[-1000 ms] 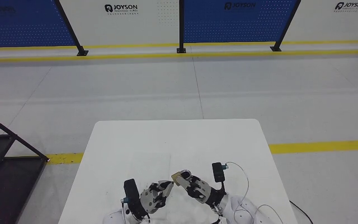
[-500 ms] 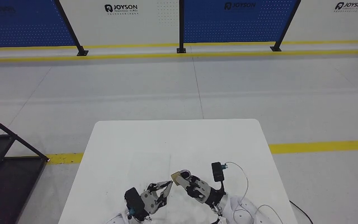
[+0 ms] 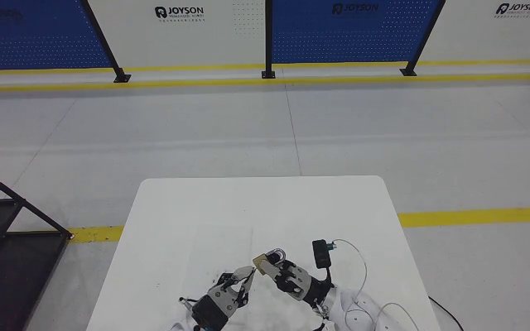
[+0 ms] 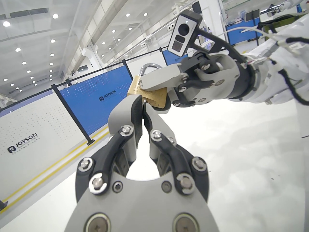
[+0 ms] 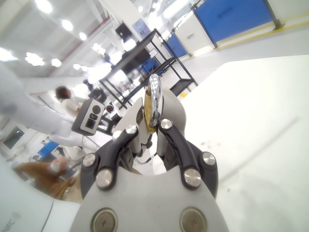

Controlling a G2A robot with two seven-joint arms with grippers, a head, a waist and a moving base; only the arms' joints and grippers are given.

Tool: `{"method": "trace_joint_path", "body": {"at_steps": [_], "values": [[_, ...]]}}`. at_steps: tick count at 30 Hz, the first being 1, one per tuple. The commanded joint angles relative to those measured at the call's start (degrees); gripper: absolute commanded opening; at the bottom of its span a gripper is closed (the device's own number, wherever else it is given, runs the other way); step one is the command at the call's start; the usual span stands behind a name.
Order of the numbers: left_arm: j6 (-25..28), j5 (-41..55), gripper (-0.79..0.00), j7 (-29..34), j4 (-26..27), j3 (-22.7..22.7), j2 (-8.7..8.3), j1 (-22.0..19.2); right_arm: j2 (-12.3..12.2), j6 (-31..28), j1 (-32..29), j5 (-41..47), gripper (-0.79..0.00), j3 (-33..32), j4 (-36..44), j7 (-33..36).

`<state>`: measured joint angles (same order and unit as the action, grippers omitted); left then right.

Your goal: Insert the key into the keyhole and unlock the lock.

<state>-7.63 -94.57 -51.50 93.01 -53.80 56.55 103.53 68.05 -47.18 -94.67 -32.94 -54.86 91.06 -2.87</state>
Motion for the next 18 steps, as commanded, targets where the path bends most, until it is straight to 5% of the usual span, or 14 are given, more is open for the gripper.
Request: {"method": "trace_joint_path", "body": {"at_steps": [1, 2, 3, 4, 12, 18], "values": [[1.18, 1.23, -0.785, -0.38, 0.21, 0.25, 0.13, 0.08, -0.02, -0.01, -0.03, 0.02, -0.785, -0.02, 0.02, 0.03], [2.16, 2.05, -0.696, -0.76, 0.02, 0.18, 0.17, -0.09, -0.02, -0.01, -0.06, 0.09, -0.785, -0.04, 0.03, -0.05], [2.98, 2.95, -0.182, -0.78, -0.15, 0.09, 0.21, -0.14, -0.03, 0.08, -0.09, 0.13, -0.785, -0.11, 0.02, -0.18], [4.16, 3.77, 0.0, -1.18, -0.11, 0.1, 0.25, -0.22, -0.03, 0.16, -0.13, 0.11, -0.785, -0.21, 0.08, -0.44], [15.06, 8.25, 0.0, -3.07, -0.09, -1.94, -0.43, 0.62, 0.11, 2.17, -0.4, -1.09, -0.785, -0.62, -0.11, -2.88], [22.06, 11.18, 0.0, -2.68, 0.97, -9.51, -2.43, 4.52, 0.85, 8.5, 2.32, -0.84, -0.785, 1.54, -2.51, 0.41]]}}
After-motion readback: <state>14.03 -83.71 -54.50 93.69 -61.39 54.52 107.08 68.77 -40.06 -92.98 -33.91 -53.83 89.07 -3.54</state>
